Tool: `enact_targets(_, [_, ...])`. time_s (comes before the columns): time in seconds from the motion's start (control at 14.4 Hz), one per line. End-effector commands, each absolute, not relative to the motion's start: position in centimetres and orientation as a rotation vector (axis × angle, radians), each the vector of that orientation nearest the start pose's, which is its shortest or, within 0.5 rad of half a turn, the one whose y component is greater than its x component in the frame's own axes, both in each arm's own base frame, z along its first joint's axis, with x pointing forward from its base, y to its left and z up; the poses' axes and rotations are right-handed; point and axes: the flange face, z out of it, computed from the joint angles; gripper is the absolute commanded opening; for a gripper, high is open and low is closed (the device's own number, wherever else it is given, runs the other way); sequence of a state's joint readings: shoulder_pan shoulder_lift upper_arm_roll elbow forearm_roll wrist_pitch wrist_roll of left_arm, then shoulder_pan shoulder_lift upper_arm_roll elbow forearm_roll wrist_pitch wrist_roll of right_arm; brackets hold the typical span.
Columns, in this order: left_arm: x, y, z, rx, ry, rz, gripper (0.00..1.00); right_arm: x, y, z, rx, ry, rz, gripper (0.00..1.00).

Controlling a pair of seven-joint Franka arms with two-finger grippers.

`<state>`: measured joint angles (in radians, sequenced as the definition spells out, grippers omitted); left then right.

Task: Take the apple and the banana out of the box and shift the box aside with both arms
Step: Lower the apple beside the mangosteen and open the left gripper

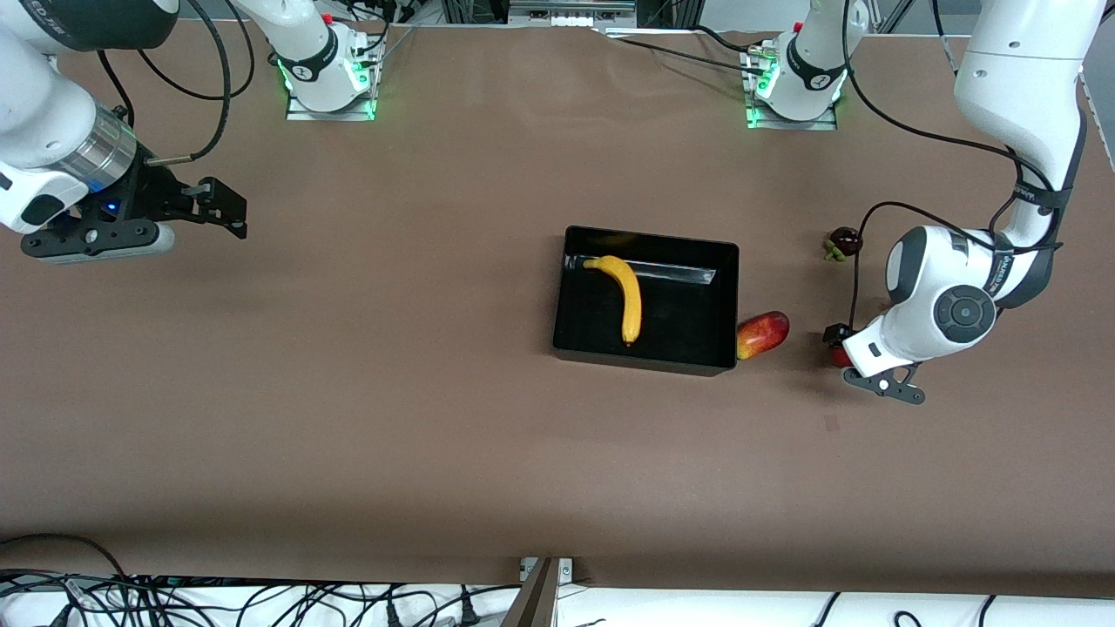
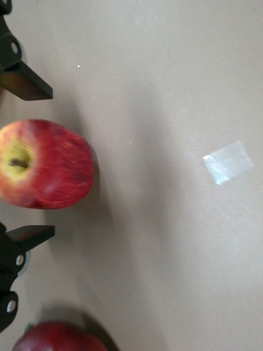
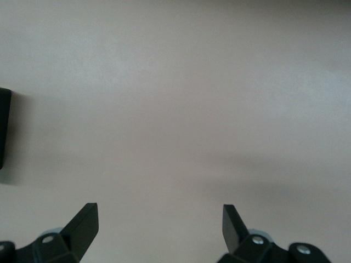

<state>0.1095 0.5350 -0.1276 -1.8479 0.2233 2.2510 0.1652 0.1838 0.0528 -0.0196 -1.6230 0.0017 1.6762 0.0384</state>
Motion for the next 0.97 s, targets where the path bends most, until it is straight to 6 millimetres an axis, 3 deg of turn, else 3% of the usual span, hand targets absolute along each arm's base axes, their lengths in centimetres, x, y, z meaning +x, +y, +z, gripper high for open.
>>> enact_targets(0.0, [63.1, -6.0, 29.8, -3.027, 0.41, 0.246, 1.0, 57.0, 9.6, 58.4, -3.141, -0.201, 0.004, 1.0])
enact_targets(0.14, [62.9, -12.3, 33.7, -3.07, 0.275, 0.336, 1.0, 57.0, 9.6, 58.4, -3.141, -0.201, 0.004, 1.0])
enact_targets(0.21, [62.3, -15.3, 34.6, -3.09, 0.203, 0.352, 1.0, 57.0, 9.6, 58.4, -3.141, -0.201, 0.004, 1.0])
enact_targets(0.35, [60.5, -21.6, 34.4, -3.146, 0.142, 0.39, 1.0, 57.0, 9.6, 58.4, -3.141, -0.201, 0.004, 1.0])
enact_targets(0.63, [58.2, -30.8, 30.3, -3.205, 0.163, 0.326, 1.0, 57.0, 9.6, 58.4, -3.141, -0.201, 0.004, 1.0])
enact_targets(0.9, [55.3, -36.6, 24.0, -3.237, 0.118, 0.3, 1.0, 57.0, 9.6, 58.4, -3.141, -0.201, 0.004, 1.0])
